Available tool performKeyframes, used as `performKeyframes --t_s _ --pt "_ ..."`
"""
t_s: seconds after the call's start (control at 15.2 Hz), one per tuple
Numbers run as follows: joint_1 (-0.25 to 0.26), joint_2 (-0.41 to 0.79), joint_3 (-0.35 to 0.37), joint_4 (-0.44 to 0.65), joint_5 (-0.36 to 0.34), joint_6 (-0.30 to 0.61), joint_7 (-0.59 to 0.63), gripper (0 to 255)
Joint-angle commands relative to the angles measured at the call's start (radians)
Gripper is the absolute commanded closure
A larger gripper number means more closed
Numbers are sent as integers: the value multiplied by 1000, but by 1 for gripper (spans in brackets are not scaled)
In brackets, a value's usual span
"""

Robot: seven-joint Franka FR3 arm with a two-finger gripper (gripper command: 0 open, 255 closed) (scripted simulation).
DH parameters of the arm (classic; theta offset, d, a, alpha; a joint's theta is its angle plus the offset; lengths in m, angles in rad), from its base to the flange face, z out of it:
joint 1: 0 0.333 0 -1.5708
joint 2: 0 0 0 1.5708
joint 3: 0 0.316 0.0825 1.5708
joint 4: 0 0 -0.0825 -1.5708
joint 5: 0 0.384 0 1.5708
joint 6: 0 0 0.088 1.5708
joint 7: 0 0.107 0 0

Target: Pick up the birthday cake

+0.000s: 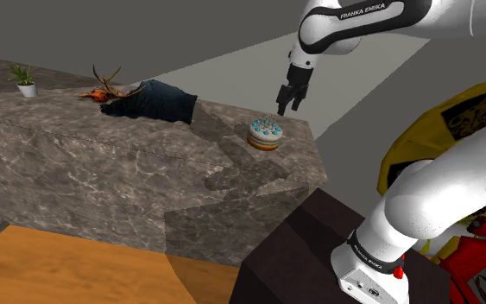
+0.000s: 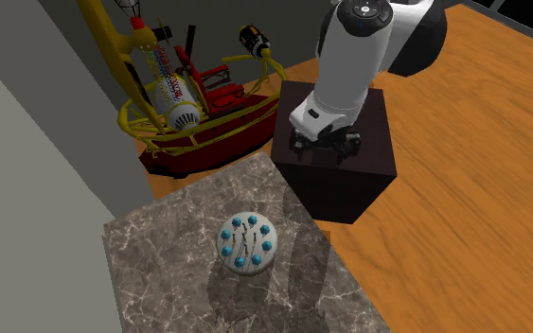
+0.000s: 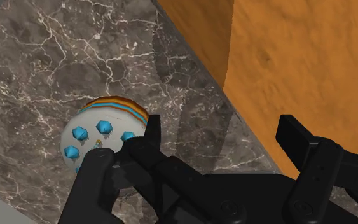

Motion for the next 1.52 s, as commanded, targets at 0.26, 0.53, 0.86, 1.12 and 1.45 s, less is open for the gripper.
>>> performKeyframes --t_s 0.26,0.53,0.86,1.12,1.45 --pt "-22 218 -54 141 14 78 -74 0" --pt "-42 367 -80 257 40 109 -125 0" --pt "-79 557 -98 430 84 122 -185 0" --pt "-119 714 -102 598 119 109 -224 0" --pt "-142 800 -98 662 138 130 -240 0"
